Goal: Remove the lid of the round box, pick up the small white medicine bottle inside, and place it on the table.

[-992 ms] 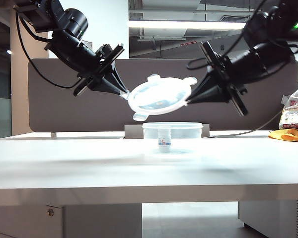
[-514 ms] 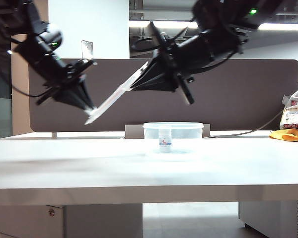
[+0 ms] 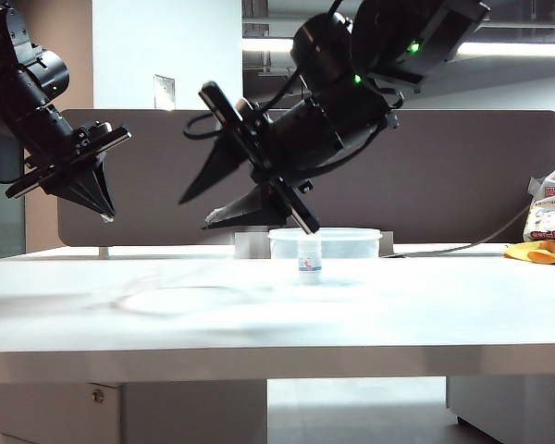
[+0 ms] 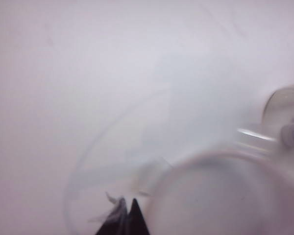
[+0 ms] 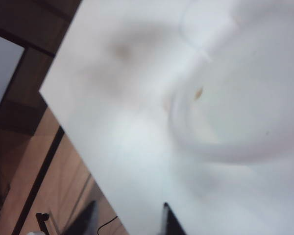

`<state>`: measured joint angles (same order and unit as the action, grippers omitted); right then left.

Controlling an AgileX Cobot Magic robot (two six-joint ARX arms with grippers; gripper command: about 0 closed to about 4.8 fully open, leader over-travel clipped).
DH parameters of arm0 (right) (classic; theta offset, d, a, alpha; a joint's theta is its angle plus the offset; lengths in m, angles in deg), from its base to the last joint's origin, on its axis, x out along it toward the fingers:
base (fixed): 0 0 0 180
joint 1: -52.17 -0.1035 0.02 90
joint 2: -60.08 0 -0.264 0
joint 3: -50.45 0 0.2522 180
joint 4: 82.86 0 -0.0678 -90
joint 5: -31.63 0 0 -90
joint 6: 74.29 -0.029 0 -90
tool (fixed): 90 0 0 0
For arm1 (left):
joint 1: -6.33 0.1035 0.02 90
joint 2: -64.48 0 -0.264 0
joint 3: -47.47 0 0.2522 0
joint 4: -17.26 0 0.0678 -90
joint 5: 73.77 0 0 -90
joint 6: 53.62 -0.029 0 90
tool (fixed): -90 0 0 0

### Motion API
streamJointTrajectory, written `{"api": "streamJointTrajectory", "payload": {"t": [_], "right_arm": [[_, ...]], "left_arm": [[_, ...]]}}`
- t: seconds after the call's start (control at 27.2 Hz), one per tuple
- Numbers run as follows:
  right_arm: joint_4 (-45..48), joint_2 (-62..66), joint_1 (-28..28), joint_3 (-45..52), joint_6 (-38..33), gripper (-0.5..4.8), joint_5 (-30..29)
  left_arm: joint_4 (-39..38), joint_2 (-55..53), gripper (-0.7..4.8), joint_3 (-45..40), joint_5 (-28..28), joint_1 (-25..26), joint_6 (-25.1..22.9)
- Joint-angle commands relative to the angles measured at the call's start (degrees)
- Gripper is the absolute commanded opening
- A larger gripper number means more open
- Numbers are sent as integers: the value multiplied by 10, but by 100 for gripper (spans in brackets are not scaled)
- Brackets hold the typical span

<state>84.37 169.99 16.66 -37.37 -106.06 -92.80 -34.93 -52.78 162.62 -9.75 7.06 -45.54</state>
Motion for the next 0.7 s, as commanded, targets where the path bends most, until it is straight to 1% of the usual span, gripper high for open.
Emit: {"api": "streamJointTrajectory", "payload": {"t": [0.04, 0.11, 0.15, 0.22, 0.29, 0.4, 0.48, 0.62, 0.7], "right_arm": [[7, -1, 0, -3, 2, 192, -2], [9, -2, 0, -3, 2, 247, -4], [9, -2, 0, -4, 2, 266, -9], [10, -2, 0, -7, 2, 271, -25], [9, -2, 2, -17, 3, 271, -38], [9, -6, 11, -44, 6, 268, -58], [4, -9, 17, -65, 22, 239, -62], [-39, -16, 43, -119, 88, 72, -62], [-72, -16, 62, -150, 114, 43, -62]], "left_arm": [[-1, 5, 21, 2, 2, -2, -15], [-2, 5, 21, 2, 3, -5, -14], [-1, 5, 21, 2, 2, -5, -14], [3, 5, 22, 2, -7, -6, -14], [7, 5, 23, 2, -32, -12, -13], [11, 5, 23, 2, -73, -21, 0], [7, 5, 22, 4, -86, -31, -2], [-2, 12, 21, 5, -86, -62, -19], [-3, 18, 20, 7, -76, -79, -18]]}}
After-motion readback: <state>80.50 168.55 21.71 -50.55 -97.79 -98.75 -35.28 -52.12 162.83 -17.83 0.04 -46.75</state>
